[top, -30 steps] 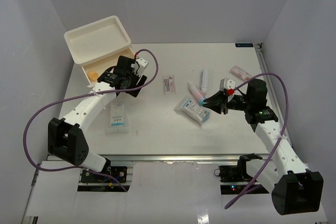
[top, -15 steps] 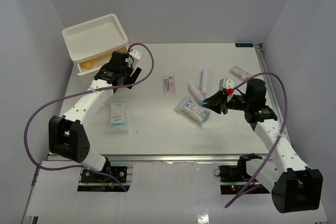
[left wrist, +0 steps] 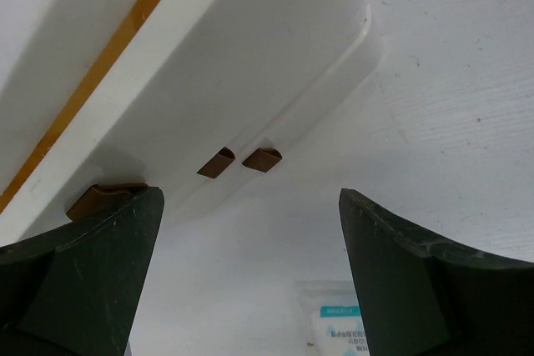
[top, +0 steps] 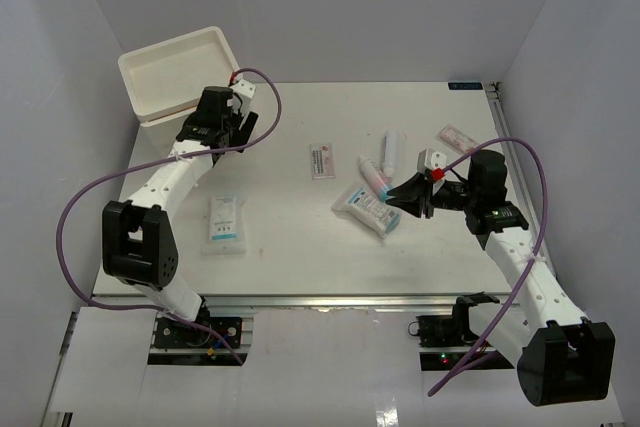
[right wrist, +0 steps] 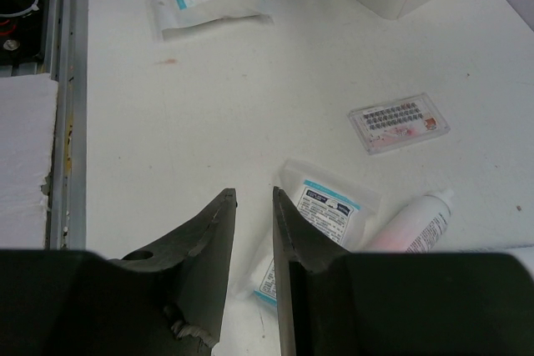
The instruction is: Organize the makeup
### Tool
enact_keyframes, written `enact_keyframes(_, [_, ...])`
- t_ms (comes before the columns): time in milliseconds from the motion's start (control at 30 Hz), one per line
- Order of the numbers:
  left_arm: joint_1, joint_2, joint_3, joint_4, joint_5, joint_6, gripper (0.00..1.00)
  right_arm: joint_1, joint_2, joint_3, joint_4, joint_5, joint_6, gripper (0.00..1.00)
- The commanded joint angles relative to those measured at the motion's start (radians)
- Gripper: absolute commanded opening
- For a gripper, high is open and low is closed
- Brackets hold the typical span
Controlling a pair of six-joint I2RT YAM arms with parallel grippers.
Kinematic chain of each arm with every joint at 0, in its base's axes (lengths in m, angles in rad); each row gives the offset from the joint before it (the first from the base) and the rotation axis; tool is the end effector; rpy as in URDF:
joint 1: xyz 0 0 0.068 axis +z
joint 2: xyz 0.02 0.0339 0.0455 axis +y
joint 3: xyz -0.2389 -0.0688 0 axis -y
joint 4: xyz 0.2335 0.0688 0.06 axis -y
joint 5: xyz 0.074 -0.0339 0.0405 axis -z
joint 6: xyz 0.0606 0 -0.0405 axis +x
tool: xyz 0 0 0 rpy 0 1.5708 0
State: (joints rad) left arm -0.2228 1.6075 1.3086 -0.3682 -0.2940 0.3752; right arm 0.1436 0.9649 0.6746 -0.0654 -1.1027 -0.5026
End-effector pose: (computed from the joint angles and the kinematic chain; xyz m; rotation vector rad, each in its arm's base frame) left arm 0.3679 -0.0654 0.2592 0.5037 2.1782 0.4116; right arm 0.2098 0.0850 0.2652 -1.1942 1.3421 0.7944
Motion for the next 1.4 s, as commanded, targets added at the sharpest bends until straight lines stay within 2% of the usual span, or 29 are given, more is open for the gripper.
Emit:
enact_keyframes(0, [0.035,0.008,0.049,0.113,-0.031,0.002,0.98,-0.012,0.002,0.022,0.001,-0.013,-0.008,0.31])
enact_keyframes(533, [0.043,-0.023,-0.048,0.282,-0.003,-0.003,0.98,-0.034,-0.003,0.022,-0.001,-0.028,-0.002,0.31])
enact_keyframes(633, [0.043,-0.057,-0.064,0.274,0.04,-0.058,0.98,-0.039,-0.003,0.021,-0.002,-0.028,-0.001,0.31])
enact_keyframes(867, [0.043,-0.258,-0.198,0.285,0.16,-0.278,0.97,-0.042,0.005,0.02,-0.002,-0.029,-0.001,0.31])
enact_keyframes(967, [0.042,-0.316,-0.289,0.326,0.121,-0.367,0.97,-0.044,0.008,0.019,-0.002,-0.026,0.001,0.31])
enact_keyframes(1033, [0.043,-0.347,-0.34,0.351,0.059,-0.482,0.95,-0.045,0.009,0.019,-0.002,-0.026,0.001,0.31])
enact_keyframes(1100, [0.042,-0.349,-0.369,0.358,0.002,-0.558,0.9,-0.047,0.008,0.018,-0.001,-0.025,0.001,0.32])
enact_keyframes(1200, [0.042,-0.298,-0.393,0.36,-0.097,-0.681,0.77,-0.051,0.009,0.019,-0.001,-0.025,0.003,0.32])
enact_keyframes(1367, [0.043,-0.201,-0.41,0.437,-0.184,-0.751,0.75,-0.06,0.008,0.017,-0.001,-0.028,0.004,0.32])
